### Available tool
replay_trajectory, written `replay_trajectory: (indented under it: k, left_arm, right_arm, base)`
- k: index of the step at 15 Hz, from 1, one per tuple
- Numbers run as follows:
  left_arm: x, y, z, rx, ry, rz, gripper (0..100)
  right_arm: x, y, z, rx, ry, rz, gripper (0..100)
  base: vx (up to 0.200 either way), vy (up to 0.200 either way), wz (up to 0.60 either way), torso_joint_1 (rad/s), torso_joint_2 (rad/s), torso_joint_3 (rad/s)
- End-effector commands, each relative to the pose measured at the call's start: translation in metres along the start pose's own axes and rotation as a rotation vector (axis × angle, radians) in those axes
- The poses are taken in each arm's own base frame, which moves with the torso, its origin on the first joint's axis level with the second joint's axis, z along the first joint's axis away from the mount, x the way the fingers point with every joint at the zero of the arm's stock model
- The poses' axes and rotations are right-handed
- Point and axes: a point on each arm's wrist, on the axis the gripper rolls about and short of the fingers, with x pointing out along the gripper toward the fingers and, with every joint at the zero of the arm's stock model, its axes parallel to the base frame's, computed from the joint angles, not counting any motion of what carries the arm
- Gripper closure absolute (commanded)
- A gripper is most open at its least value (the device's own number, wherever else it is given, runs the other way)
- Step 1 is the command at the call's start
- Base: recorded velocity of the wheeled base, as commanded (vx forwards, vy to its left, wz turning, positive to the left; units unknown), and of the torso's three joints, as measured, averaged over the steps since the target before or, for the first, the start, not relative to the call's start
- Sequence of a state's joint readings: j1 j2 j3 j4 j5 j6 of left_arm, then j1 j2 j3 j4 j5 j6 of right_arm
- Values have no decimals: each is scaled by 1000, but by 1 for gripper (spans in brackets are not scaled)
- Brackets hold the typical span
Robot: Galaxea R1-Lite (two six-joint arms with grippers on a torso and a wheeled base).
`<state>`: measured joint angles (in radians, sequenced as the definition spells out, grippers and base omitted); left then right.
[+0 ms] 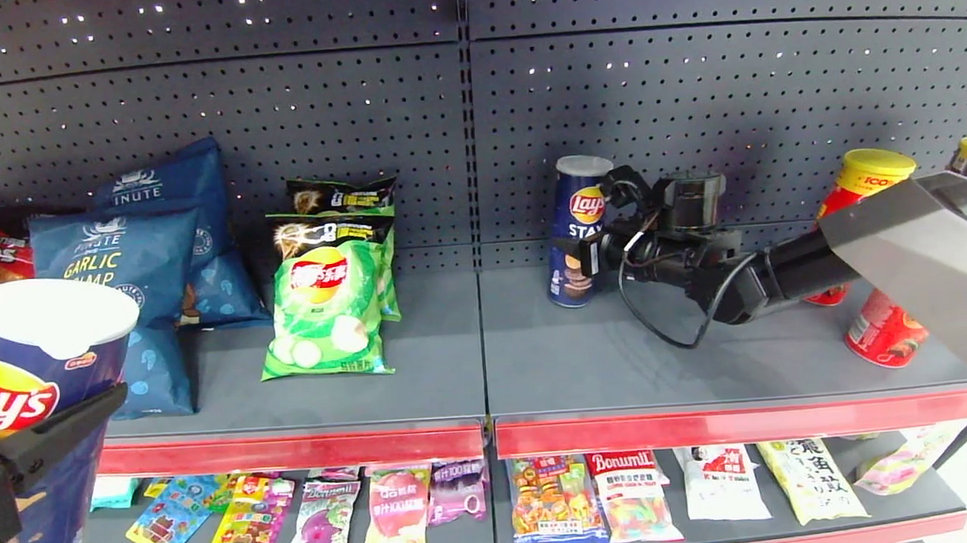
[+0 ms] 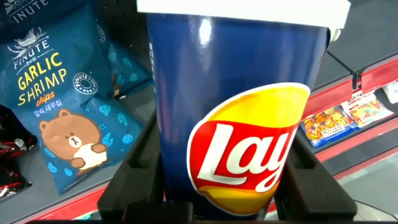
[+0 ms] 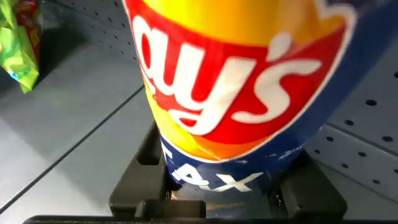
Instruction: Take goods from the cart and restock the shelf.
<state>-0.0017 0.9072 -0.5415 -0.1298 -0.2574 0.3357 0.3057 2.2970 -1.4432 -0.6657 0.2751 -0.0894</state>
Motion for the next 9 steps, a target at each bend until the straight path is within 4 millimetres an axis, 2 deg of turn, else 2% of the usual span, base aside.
replay_trajectory:
  k: [1,4,6,9]
  left_arm:
    - [0,0,0,0,0,0,100]
    - [1,-1,-3,-3,11,-7,100]
    - [1,-2,-5,-4,17,-7,100]
    - [1,-2,-5,-3,15,-13,100]
  right_arm:
    - [-13,1,12,-3,-13,-14,100]
    - [-40,8,25,-3,-4,-45,100]
    - [-53,15,34,-5,-13,-73,100]
    - [-70,22,38,-6,-6,-91,100]
  base:
    - [0,0,0,0,0,0]
    - [0,0,0,0,0,0]
    - [0,0,0,0,0,0]
    - [0,0,0,0,0,0]
